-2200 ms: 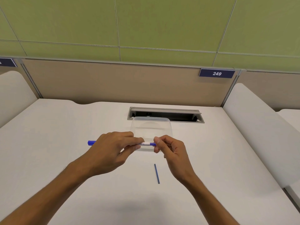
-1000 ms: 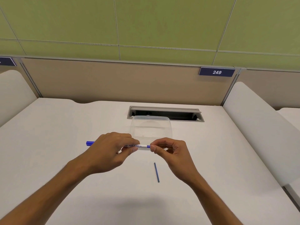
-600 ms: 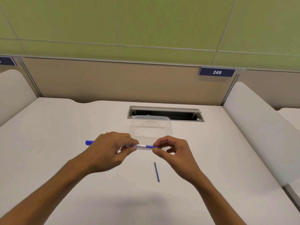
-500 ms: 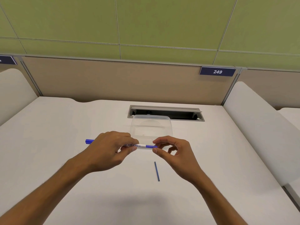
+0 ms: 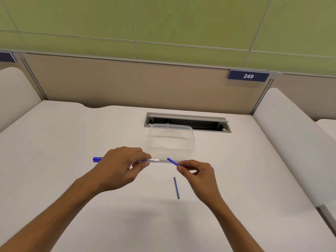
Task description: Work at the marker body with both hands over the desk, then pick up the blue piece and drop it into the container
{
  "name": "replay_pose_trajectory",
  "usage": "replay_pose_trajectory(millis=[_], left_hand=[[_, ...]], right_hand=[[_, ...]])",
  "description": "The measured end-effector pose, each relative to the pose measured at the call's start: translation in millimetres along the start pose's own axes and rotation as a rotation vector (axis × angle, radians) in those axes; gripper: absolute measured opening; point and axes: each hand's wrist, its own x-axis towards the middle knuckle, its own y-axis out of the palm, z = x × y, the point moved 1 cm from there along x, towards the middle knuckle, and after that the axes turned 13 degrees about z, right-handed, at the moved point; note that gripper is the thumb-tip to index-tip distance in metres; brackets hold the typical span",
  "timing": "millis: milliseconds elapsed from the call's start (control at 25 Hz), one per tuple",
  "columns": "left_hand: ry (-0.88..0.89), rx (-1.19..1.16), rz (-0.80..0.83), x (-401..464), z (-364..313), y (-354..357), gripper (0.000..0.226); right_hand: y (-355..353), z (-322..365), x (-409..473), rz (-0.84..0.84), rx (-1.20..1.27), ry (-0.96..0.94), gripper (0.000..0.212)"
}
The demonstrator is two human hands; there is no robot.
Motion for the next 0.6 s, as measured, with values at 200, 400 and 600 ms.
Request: replay_pose_trajectory(millis=[200, 400, 600], left_hand=[[-0.003, -0.071, 0.009, 2, 6, 5, 0.013], [-0.008, -0.099, 0.025, 2, 15, 10, 0.014], [-0.007, -0.132, 0.037, 2, 25, 14, 0.014]], right_hand=[[38, -41, -2, -0.092, -0.036, 0.161, 0.007], [83, -77, -2, -0.134, -0.22, 0.263, 0.01], [107, -92, 7, -0.122, -0.414, 0.295, 0.017]])
